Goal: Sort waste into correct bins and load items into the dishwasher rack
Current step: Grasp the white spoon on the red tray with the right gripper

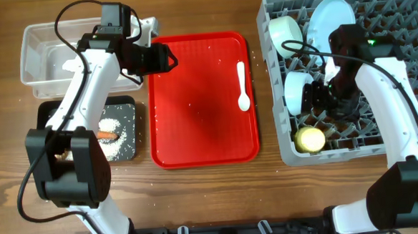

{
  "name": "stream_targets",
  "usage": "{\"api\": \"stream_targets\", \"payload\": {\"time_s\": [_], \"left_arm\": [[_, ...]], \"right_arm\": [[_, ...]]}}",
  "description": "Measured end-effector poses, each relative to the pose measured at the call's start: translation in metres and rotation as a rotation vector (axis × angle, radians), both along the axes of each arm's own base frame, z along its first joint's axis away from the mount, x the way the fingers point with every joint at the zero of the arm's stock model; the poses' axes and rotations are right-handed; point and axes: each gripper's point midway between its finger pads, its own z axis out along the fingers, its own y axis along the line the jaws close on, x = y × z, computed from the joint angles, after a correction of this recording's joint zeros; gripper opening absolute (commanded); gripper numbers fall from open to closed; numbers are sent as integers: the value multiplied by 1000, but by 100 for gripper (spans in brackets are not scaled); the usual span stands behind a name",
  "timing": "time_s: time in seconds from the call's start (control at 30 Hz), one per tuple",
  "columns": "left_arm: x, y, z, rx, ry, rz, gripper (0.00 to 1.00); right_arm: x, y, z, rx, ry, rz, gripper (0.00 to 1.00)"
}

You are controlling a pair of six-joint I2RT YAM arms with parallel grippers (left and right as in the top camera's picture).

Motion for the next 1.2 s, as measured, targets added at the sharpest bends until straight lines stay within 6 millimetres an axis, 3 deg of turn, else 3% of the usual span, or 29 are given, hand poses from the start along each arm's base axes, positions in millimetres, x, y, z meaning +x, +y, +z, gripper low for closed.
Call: {"api": "stream_targets", "payload": {"time_s": [0.1,0.17,0.23,0.33,0.4,0.47,0.5,0.7,0.83,1.0,1.1,1.2], "left_arm": [[0,0,0,0,1,0,60],[0,0,0,0,0,0,68],[1,0,0,-6,8,18,72],[8,3,3,-34,24,103,75],[14,19,2,-43,42,193,77],[19,40,1,-41,55,276,77],[21,50,0,-34,61,311,78],[23,59,-2,-13,63,348,79],[23,60,-2,-10,62,350,79],[23,60,-2,-7,62,351,79],[23,60,-2,-7,61,351,79],[23,61,-2,-4,61,353,79]], "right_arm": [[10,10,15,-6,-45,38,67],[38,35,48,2,-184,119,59],[63,67,73,25,-332,195,58],[92,115,86,72,-492,284,58],[112,143,68,90,-512,325,57],[134,156,29,85,-474,332,57],[142,161,-3,74,-421,338,57],[147,167,-89,-6,-280,366,57],[147,164,-114,-30,-240,368,56],[150,160,-118,-52,-245,365,52],[148,160,-130,-54,-218,367,50],[142,158,-127,-60,-188,369,50]]}}
